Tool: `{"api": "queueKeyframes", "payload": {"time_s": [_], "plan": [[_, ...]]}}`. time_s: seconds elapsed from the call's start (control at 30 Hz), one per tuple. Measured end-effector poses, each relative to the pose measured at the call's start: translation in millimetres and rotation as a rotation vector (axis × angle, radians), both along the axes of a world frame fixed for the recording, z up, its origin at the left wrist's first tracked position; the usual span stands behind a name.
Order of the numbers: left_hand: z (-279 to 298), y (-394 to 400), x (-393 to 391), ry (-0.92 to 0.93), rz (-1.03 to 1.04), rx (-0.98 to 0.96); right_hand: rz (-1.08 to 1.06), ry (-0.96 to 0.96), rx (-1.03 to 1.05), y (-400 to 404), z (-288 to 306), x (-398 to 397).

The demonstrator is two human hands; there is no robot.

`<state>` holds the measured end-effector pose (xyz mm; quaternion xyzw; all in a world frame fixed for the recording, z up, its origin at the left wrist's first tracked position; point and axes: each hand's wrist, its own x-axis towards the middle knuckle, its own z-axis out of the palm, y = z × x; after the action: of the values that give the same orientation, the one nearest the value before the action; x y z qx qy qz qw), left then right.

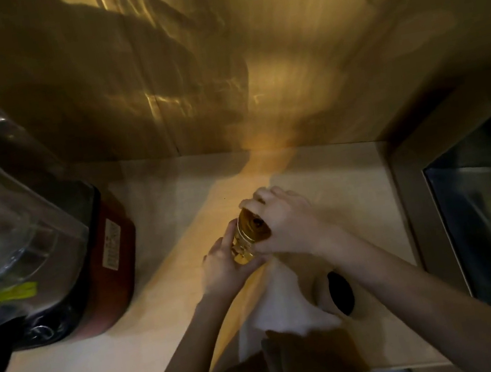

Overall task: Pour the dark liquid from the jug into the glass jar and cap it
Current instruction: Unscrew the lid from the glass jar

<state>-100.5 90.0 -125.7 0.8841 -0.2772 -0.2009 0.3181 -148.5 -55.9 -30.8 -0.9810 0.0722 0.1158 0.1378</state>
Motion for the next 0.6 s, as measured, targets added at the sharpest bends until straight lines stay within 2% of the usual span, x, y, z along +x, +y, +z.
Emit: {"api": "queueKeyframes", "payload": {"time_s": [0.1,0.27,0.4,0.6], "plan": [[-3,2,0,0.001,-0.006,-0.034,-0.086,-0.048,0.277,-24,16,-5],[-4,3,-1,0.031,-0.002,-0.082,-0.411,-0.054,0.784,-68,5,-19],[-1,2,-3,0.144,0.005,-0.169,-0.583,-0.091,0.868,-78,-33,-32],[-3,0,-9,0.225,0.070,-0.179,-0.829,-0.206,0.925,-74,-97,-40]]}}
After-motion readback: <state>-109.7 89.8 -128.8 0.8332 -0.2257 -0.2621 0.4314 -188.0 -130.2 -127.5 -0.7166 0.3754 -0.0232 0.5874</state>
